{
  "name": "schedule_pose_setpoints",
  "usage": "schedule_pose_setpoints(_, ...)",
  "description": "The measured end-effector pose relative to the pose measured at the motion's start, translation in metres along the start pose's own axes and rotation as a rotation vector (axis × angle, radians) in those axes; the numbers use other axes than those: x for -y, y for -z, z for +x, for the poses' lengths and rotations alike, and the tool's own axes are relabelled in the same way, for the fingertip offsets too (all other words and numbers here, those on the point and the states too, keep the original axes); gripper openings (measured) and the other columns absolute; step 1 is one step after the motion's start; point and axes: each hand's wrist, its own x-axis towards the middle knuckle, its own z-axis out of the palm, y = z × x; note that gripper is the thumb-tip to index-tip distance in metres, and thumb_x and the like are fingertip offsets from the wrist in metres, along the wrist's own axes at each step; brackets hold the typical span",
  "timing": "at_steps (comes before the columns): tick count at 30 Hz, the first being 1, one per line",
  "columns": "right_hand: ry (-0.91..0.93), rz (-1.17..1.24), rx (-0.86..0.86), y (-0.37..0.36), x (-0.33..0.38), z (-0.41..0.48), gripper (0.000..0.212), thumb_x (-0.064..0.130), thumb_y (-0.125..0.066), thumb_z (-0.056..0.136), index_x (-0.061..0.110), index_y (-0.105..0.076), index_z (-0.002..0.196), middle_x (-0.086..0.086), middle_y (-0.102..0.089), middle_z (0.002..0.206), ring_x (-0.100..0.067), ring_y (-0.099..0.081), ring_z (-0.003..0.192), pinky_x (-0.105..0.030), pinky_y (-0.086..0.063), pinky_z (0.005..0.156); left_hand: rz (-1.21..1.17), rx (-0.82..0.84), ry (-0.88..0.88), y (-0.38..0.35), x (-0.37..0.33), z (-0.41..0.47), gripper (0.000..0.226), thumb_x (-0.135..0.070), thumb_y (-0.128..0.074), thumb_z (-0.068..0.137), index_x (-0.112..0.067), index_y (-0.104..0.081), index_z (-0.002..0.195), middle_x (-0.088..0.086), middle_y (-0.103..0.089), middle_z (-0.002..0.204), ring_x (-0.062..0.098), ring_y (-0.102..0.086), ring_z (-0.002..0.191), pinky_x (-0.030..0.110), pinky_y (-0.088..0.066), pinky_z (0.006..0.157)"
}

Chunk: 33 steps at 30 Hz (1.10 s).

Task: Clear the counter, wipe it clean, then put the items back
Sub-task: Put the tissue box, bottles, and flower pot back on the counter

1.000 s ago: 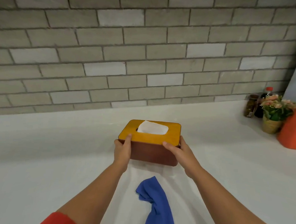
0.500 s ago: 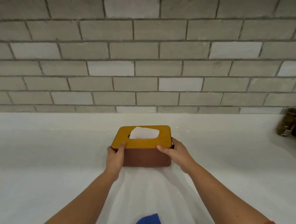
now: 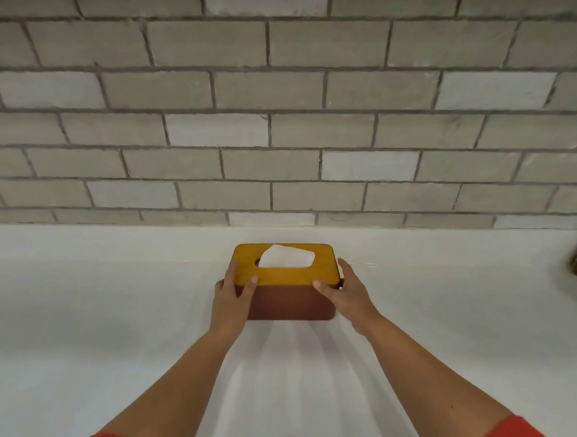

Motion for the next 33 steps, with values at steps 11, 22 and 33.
schedule_pose_setpoints(11, -0.053, -0.297, -0.042, -0.012, 0.010, 0.033, 0.068, 0.041, -0.059, 0.088, 0.019, -0.029, 0.146, -0.012, -0.042, 0.137, -0.032, -0.043, 0.128, -0.038, -0.038, 0.105, 0.100, 0.044, 0.013, -0.001, 0.000, 0.035, 0.065, -0.045, -0.042, 0.095, -0.019, -0.017, 0.149, 0.014, -0.038, 0.144, 0.033, -0.043, 0.127, 0.044, -0.038, 0.103)
schedule_pose_setpoints(22, -0.093, -0.452, -0.091, -0.021, 0.018, 0.060, 0.061, 0.042, -0.058, 0.088, 0.014, -0.039, 0.139, -0.014, -0.047, 0.132, -0.031, -0.050, 0.121, -0.038, -0.044, 0.098, 0.101, 0.081, 0.094, -0.002, -0.008, 0.062, 0.067, -0.042, -0.047, 0.094, -0.016, -0.017, 0.148, 0.014, -0.037, 0.144, 0.036, -0.039, 0.129, 0.046, -0.037, 0.105)
schedule_pose_setpoints(33, -0.095, -0.395, -0.089, -0.022, 0.018, 0.057, 0.070, 0.041, -0.056, 0.090, 0.012, -0.026, 0.146, -0.014, -0.042, 0.142, -0.031, -0.042, 0.130, -0.038, -0.039, 0.104, 0.176, 0.077, 0.093, -0.003, -0.011, 0.063, 0.064, -0.042, -0.043, 0.095, -0.015, -0.017, 0.147, 0.019, -0.035, 0.140, 0.039, -0.043, 0.123, 0.047, -0.041, 0.098)
